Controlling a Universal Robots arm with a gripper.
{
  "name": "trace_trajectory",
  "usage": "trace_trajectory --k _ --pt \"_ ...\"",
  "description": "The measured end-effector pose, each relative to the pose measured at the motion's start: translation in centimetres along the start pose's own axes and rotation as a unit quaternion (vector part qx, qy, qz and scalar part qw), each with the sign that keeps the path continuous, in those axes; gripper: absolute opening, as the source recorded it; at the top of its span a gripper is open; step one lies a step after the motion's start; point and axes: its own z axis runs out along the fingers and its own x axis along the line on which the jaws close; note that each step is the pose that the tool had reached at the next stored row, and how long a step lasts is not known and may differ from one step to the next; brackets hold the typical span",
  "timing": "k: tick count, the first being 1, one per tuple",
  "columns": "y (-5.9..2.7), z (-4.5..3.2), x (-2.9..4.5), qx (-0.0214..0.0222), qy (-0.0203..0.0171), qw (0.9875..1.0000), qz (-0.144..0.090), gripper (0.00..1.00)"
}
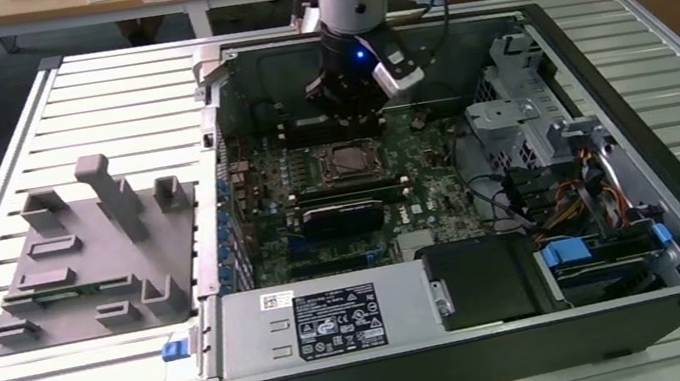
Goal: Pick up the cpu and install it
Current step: 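Install the first cpu locking lever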
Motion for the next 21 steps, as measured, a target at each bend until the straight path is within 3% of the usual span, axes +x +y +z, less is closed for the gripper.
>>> trace_trajectory --k 3,11,21 --pt "-0.08 -0.28 0.0 -0.0002 -0.0001 1.0 0.0 0.11" --pt "-1.52 -0.29 0.03 -0.0017 0.0 1.0 0.0 0.11" --pt "-1.61 -0.57 0.03 -0.0053 0.0 1.0 0.0 0.11"
